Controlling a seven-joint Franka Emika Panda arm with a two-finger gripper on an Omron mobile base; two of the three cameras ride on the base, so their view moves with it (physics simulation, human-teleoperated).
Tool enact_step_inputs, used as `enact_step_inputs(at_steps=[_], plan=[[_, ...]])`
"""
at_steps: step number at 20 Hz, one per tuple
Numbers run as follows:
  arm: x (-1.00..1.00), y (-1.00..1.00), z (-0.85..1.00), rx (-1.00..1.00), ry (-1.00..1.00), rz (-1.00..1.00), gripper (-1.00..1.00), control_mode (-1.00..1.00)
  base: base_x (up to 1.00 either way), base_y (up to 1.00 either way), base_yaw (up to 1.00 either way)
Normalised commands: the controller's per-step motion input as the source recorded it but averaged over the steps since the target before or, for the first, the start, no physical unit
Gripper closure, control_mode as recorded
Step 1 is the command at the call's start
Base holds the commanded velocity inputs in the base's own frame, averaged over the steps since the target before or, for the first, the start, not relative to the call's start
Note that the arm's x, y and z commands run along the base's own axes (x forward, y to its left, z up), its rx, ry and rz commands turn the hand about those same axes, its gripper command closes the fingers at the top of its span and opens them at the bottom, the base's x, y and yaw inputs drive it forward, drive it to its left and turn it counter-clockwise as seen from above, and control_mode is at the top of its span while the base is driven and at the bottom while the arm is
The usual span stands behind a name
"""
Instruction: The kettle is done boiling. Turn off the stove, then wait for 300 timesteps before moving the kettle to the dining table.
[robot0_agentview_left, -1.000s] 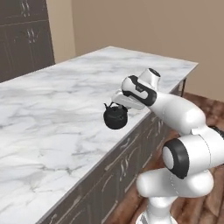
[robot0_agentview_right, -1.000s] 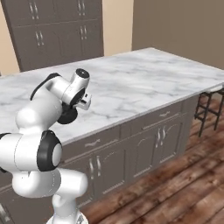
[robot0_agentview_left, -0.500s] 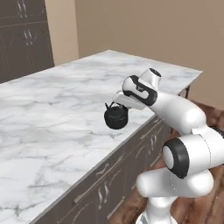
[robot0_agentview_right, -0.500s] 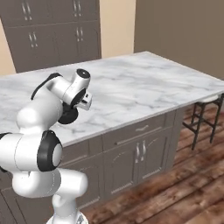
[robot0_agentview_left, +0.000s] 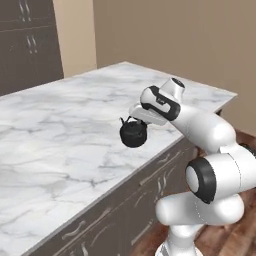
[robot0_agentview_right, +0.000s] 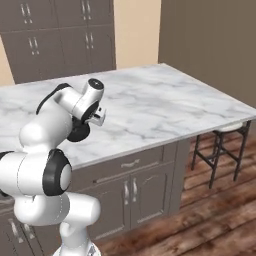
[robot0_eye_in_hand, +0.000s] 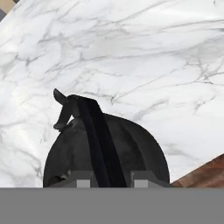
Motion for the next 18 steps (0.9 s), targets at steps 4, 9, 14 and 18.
enact_step_inputs(at_steps=[4, 9, 14, 18], plan=[[0.0, 0.0, 0.0, 0.0, 0.0, 0.0, 1.0, 1.0, 0.4, -0.85, 0.26], [0.0, 0.0, 0.0, 0.0, 0.0, 0.0, 1.0, 1.0, 0.37, -0.84, 0.27], [0.0, 0.0, 0.0, 0.0, 0.0, 0.0, 1.0, 1.0, 0.34, -0.83, 0.28], [0.0, 0.0, 0.0, 0.0, 0.0, 0.0, 1.0, 1.0, 0.32, -0.83, 0.29]])
